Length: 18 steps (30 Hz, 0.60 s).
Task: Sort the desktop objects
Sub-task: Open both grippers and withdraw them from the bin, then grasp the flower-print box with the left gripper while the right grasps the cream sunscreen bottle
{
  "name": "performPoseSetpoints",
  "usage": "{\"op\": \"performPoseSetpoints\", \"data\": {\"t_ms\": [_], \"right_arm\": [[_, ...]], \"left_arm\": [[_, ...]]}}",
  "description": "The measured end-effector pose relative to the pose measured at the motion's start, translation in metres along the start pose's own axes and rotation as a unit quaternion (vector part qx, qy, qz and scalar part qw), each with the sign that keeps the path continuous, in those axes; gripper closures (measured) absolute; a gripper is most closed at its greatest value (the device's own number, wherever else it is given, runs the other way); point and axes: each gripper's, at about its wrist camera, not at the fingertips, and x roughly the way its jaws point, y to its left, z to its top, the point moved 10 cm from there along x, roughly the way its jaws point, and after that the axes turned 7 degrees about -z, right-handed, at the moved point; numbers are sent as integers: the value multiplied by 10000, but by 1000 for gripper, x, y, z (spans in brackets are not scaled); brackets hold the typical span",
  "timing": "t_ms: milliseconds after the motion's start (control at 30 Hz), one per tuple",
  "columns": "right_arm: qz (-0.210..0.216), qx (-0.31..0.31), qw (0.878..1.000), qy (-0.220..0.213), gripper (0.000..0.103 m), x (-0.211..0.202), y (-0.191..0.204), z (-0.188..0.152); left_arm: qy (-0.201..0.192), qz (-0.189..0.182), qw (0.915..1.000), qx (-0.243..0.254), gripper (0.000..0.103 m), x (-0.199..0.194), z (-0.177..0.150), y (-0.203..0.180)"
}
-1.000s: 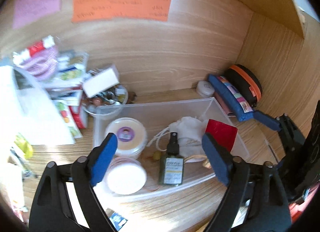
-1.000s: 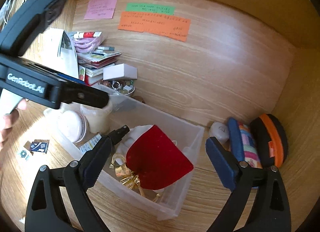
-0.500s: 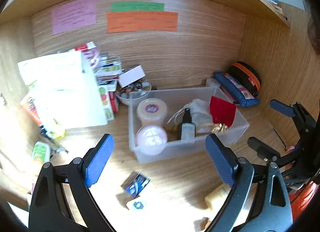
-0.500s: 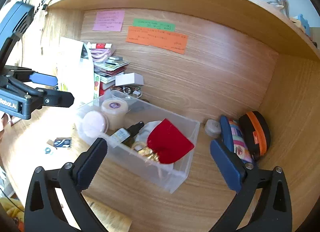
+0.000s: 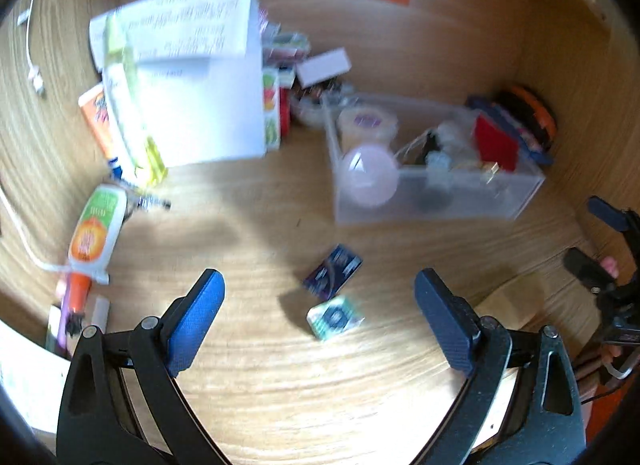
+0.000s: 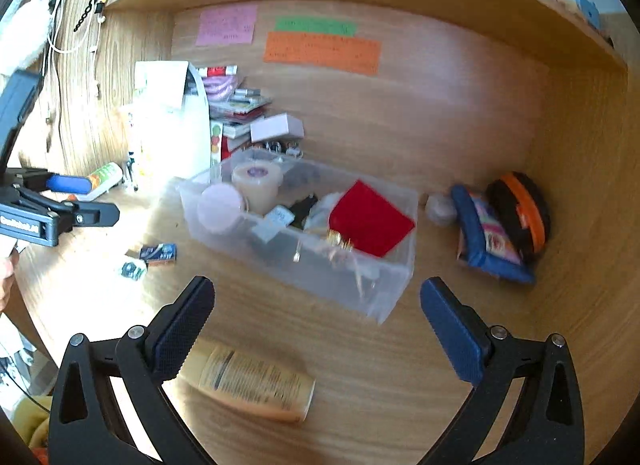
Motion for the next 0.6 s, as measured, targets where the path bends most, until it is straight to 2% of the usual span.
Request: {"op": "performPoseSetpoints", "data": {"t_ms": [267,467,600], "right_arm": [[263,136,9983,503,0,6,19,-44],[163,-657,9961,557,0,7,36,-65],[90,-1164,9911,633,2,13,37,-70]], "left_arm": [[285,-64,9996,-47,6,19,-33,-4],[462,-145,9986,-198,6,26,-47,-5],[485,-65,9986,-185,6,29,-51,-7]]}}
